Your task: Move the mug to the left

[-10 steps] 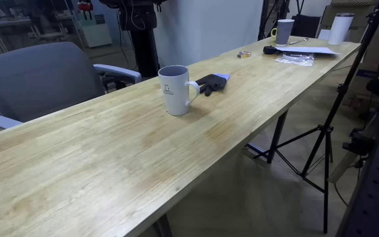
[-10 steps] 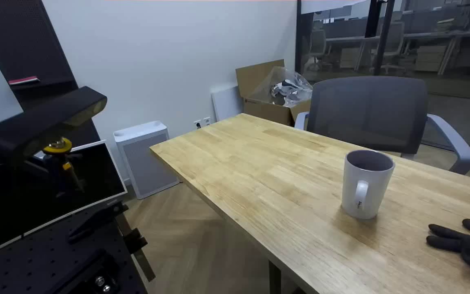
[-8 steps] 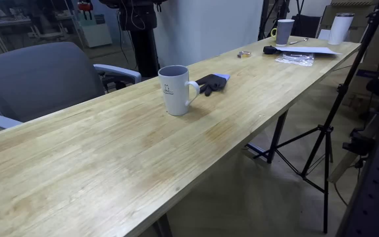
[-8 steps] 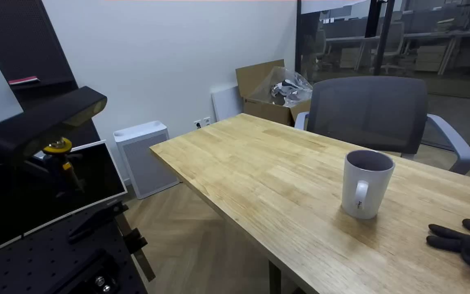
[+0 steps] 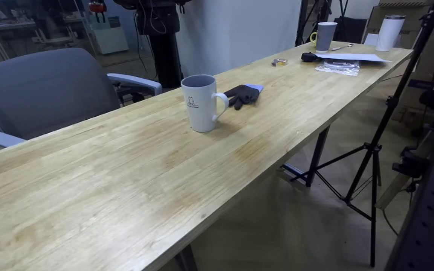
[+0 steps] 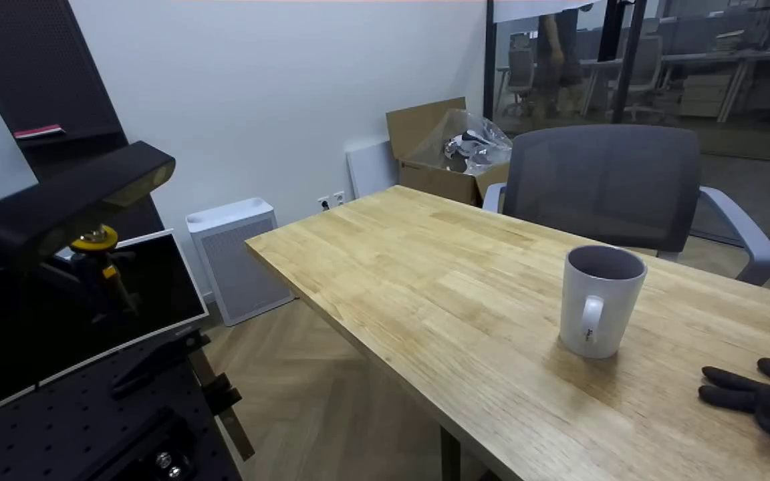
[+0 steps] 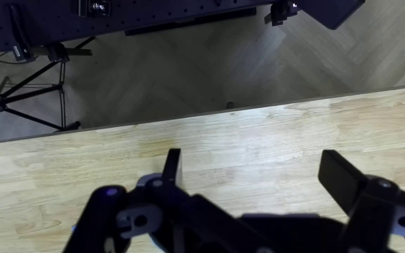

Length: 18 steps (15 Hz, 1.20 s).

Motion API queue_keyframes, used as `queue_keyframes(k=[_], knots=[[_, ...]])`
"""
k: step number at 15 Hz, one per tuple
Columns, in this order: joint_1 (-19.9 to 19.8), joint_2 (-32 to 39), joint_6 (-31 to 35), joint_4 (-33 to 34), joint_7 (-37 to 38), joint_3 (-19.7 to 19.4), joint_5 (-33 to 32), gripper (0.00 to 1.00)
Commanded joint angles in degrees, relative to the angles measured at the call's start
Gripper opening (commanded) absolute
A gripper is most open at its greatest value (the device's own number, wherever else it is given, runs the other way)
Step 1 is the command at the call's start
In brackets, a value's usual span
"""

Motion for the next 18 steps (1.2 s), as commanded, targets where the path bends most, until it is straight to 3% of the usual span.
queue_keyframes(k=[1,5,10,18], knots=[[0.3,0.1,-0.1,0.1,0.2,-0.3,-0.2,1.0],[0.1,0.8,3.4,0.7,-1.7,-1.0,-0.8,1.0],[-0.9,4.0,13.2,1.4,-4.1,-2.6,-1.1,1.0],[-2.7,21.0,22.0,11.3,-9.2,-7.0,-2.3,1.0]])
